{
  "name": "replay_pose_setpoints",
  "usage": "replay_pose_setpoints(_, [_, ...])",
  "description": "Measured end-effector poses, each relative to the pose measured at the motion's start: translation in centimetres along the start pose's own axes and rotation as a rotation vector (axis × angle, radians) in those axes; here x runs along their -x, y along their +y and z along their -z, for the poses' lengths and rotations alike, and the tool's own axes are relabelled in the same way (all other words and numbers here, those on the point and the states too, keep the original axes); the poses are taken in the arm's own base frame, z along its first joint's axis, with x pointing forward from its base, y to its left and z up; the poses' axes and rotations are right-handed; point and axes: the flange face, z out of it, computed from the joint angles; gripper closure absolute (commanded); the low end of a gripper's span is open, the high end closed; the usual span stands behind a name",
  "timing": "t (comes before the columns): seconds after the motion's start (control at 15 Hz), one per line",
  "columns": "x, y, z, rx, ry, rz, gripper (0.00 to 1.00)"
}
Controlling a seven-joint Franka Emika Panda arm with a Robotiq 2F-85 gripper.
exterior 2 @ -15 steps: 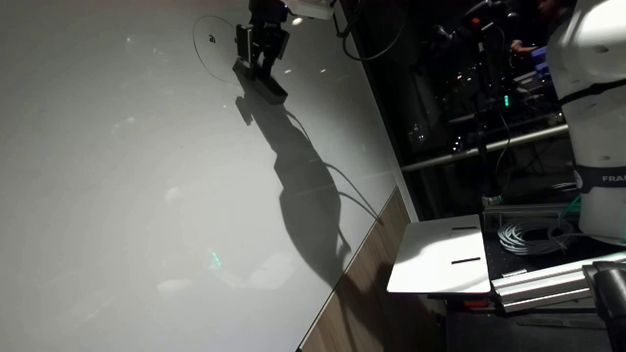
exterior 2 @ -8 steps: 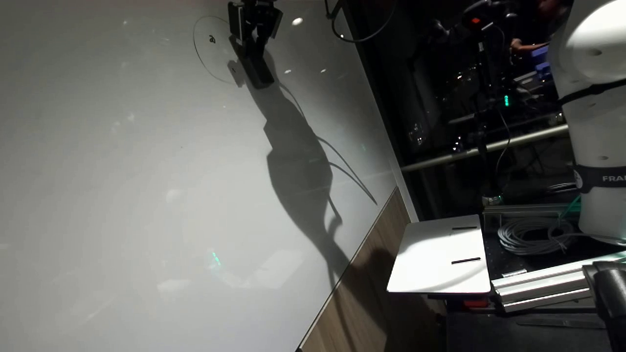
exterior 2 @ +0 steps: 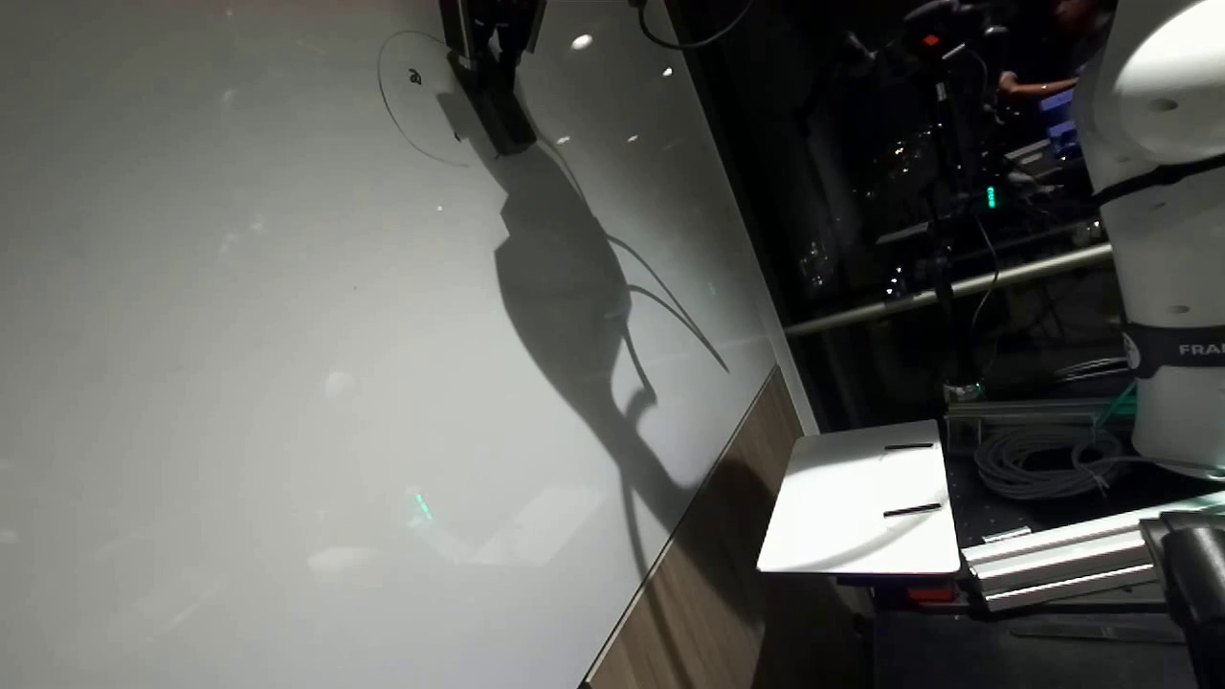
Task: Erase the drawing on the white board
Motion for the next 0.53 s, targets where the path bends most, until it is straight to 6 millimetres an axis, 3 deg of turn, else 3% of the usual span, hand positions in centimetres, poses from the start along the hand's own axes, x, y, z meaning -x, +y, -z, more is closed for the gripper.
replay_pose_setpoints(0.33, [-2.6, 0.2, 2.8, 0.003, 0.014, -0.014, 0.7])
replay_pose_setpoints(0.53, [-3.3, -1.7, 5.1, -0.043, 0.052, -0.007, 0.7])
